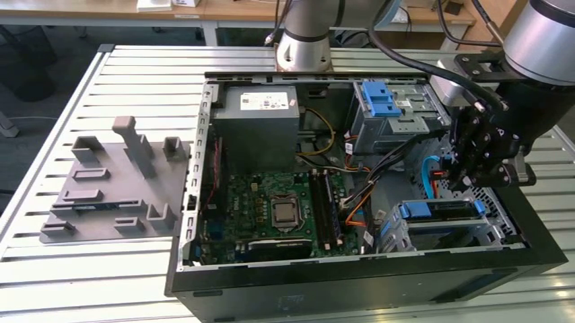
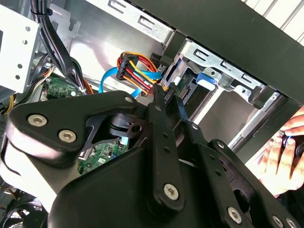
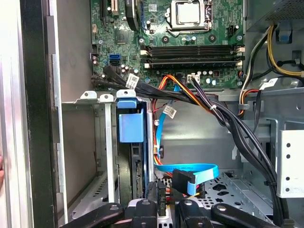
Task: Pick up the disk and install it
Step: 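Insert the first disk wire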
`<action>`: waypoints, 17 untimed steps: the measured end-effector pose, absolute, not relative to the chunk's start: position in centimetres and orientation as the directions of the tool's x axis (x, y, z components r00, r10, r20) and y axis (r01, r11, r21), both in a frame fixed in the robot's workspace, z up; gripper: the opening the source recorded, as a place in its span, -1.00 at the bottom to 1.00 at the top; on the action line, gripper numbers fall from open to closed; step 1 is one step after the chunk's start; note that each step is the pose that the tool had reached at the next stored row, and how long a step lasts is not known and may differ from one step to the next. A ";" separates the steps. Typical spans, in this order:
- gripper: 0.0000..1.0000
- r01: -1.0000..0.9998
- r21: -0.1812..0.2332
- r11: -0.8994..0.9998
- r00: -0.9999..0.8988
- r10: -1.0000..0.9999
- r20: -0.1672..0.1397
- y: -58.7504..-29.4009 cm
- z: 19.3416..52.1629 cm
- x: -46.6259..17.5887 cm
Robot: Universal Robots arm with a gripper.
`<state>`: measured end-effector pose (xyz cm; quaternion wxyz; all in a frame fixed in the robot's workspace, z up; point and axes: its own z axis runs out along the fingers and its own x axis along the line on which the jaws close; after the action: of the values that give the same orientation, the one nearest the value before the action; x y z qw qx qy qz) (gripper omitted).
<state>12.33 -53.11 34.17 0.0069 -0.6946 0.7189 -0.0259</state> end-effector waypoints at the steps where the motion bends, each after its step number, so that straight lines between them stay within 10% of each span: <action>1: -0.49 -0.998 -0.047 0.034 -0.035 -0.999 0.026 -53.1 34.2 12.3; 17: -0.67 -0.999 -0.041 0.034 -0.035 -0.999 0.026 -53.9 34.1 12.3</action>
<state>12.33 -53.87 34.09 0.0048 -0.6947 0.7189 -0.0238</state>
